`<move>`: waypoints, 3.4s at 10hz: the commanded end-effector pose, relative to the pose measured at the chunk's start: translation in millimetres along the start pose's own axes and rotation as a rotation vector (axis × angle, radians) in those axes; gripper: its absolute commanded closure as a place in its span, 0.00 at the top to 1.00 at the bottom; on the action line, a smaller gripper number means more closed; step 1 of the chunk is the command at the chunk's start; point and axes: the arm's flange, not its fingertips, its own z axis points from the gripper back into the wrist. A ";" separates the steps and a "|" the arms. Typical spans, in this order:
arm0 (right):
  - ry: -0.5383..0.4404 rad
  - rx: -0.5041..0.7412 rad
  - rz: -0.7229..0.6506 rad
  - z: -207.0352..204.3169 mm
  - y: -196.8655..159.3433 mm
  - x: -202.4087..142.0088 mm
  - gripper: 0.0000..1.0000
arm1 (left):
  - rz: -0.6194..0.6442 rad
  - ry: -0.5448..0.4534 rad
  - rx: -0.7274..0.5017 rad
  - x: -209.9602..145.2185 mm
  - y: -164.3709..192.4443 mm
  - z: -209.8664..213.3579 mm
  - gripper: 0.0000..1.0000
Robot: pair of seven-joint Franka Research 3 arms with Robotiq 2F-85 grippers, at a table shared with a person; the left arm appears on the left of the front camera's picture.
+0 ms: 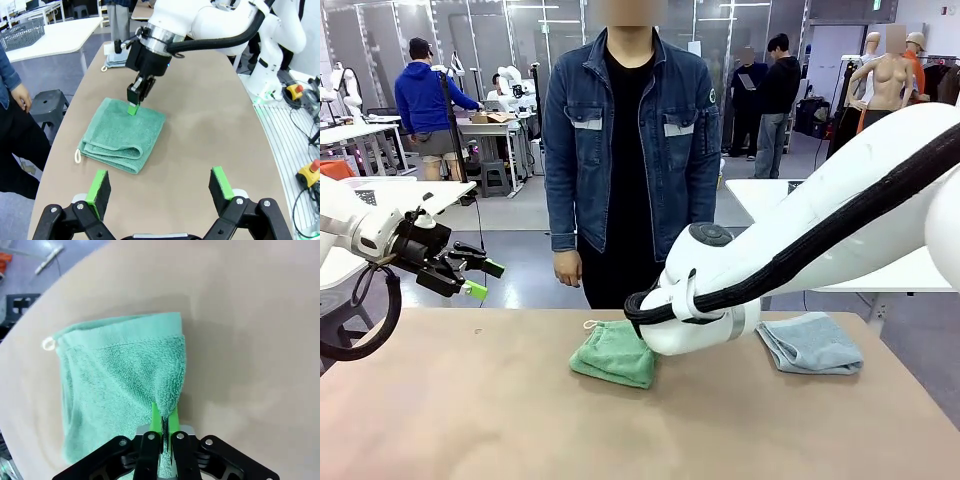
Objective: Fold the towels and place them in the basket.
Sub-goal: Stack the folded Towel with hook on the right side of the table.
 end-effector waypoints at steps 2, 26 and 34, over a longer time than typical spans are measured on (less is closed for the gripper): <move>-0.033 0.065 0.150 49.4 -39.7 57.8 0.05 | -0.002 0.000 0.001 0.9 0.3 0.6 1.00; 0.034 -0.026 0.626 120.7 -295.1 282.2 0.22 | -0.002 0.000 0.001 0.9 0.3 0.6 1.00; 0.042 -0.083 0.651 141.0 -308.0 283.0 0.98 | -0.002 0.000 0.001 0.9 0.3 0.6 1.00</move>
